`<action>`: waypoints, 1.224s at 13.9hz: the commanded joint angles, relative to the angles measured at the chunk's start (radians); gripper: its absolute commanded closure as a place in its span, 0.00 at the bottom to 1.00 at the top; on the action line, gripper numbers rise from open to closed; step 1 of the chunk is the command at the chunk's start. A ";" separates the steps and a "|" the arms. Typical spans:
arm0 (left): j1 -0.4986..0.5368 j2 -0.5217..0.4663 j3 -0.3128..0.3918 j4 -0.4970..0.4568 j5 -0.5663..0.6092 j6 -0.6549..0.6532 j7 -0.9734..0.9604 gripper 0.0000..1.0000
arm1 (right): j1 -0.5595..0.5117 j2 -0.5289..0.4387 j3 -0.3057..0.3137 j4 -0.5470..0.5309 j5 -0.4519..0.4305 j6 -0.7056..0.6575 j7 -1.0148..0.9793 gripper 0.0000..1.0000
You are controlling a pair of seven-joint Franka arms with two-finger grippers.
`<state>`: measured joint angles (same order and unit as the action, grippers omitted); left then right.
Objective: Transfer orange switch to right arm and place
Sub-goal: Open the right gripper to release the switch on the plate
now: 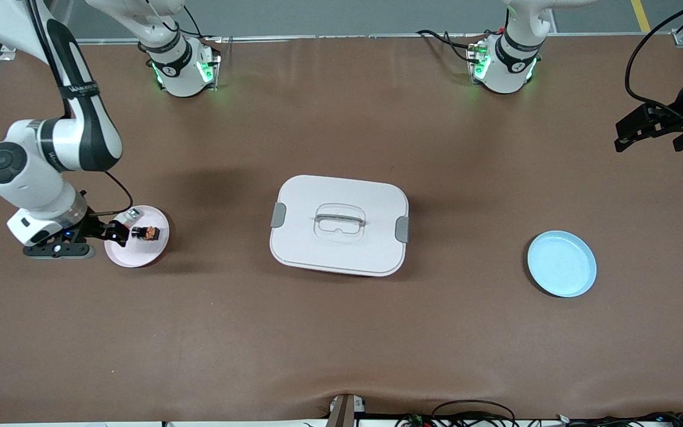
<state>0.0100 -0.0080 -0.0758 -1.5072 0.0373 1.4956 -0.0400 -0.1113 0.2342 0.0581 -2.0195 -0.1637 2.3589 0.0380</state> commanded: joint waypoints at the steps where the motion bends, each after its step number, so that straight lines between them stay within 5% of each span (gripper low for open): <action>1: 0.012 -0.014 -0.007 -0.001 -0.008 -0.003 0.014 0.00 | 0.012 -0.021 0.011 0.137 0.052 -0.197 0.019 0.00; 9: 0.015 -0.009 -0.007 0.001 -0.013 0.017 0.014 0.00 | 0.019 -0.056 0.012 0.556 0.121 -0.740 0.011 0.00; 17: 0.015 -0.006 -0.007 -0.001 -0.013 0.031 0.015 0.00 | 0.021 -0.069 0.014 0.660 0.122 -0.846 0.008 0.00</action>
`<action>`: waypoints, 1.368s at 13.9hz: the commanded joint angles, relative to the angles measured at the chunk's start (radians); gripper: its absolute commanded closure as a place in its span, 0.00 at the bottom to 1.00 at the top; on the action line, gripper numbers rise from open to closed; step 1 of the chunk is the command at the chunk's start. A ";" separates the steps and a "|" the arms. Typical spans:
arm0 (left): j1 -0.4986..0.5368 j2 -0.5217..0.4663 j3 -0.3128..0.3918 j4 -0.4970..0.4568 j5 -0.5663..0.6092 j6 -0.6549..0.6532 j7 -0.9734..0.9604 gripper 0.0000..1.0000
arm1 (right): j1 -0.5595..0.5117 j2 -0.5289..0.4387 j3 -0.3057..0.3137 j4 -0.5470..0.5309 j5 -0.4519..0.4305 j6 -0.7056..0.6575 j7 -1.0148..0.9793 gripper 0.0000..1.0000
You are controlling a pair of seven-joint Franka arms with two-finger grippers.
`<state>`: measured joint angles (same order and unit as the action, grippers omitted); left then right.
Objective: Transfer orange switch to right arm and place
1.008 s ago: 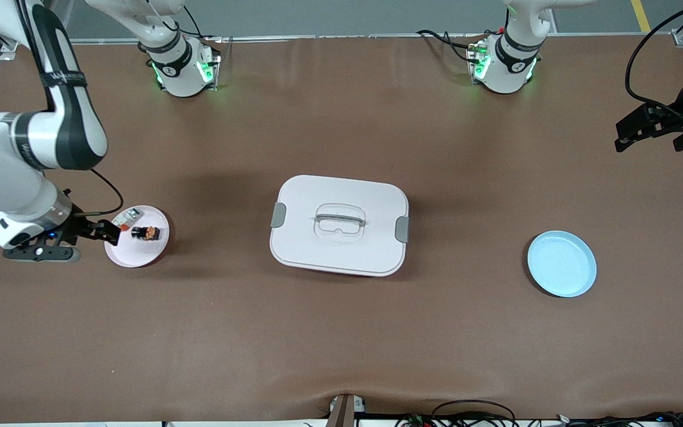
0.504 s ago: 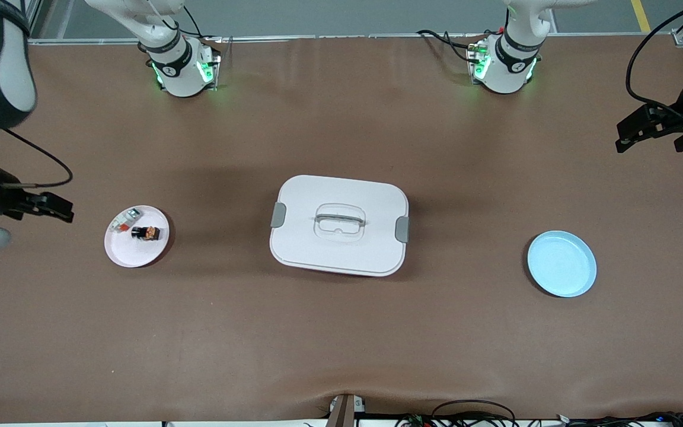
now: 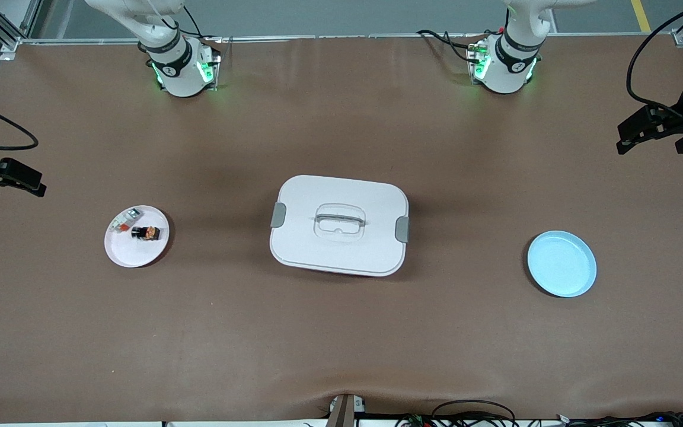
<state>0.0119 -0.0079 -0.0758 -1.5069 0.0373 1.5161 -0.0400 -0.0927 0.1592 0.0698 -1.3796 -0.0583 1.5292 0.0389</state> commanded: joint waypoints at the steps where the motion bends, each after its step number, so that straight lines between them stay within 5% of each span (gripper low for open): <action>1: 0.013 -0.004 -0.007 -0.003 -0.013 0.010 0.015 0.00 | 0.004 0.006 0.001 0.024 0.017 -0.017 0.010 0.00; 11: 0.013 -0.003 -0.007 0.004 -0.014 0.004 0.015 0.00 | 0.007 0.008 -0.001 0.024 0.127 -0.018 0.006 0.00; 14: 0.008 0.000 -0.007 0.005 -0.007 0.006 0.009 0.00 | 0.106 0.010 -0.077 0.024 0.123 -0.018 0.006 0.00; 19: 0.004 -0.001 -0.015 0.004 -0.008 0.003 0.012 0.00 | 0.097 0.010 -0.085 0.022 0.130 -0.018 0.003 0.00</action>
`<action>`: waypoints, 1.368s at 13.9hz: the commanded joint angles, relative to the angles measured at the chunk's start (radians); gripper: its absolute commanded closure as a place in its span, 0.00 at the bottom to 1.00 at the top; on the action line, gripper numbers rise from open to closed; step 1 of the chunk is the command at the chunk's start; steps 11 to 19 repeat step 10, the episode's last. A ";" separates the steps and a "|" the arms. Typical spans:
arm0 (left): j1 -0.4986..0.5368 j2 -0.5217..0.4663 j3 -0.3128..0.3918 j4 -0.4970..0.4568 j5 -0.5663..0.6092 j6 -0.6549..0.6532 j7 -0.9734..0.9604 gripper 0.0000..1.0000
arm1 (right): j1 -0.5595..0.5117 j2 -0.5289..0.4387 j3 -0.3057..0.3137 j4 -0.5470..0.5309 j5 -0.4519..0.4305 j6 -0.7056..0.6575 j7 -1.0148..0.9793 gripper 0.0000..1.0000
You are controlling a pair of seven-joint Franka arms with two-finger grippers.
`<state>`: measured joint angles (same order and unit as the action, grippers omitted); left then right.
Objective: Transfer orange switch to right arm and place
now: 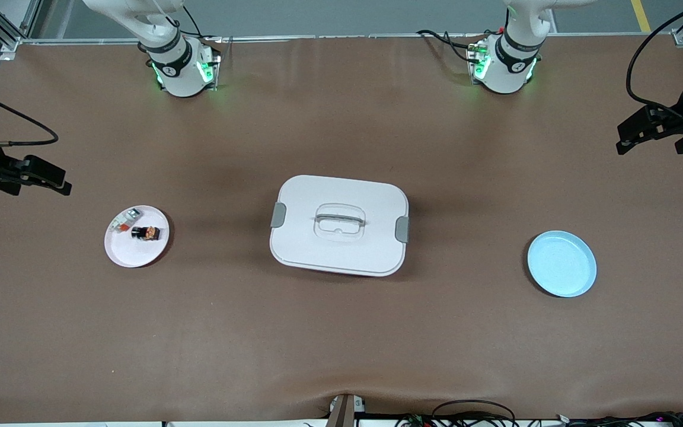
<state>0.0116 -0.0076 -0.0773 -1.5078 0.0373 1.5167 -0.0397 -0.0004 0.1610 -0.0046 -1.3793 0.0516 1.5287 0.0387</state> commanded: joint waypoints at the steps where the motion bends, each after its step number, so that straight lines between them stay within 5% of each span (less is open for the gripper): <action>1: 0.002 -0.002 -0.015 0.004 -0.007 0.000 0.009 0.00 | 0.011 0.008 -0.009 0.020 0.019 -0.019 0.003 0.00; 19: -0.013 0.000 -0.027 0.000 -0.017 -0.003 -0.005 0.00 | -0.003 -0.061 -0.008 -0.067 0.017 0.014 0.000 0.00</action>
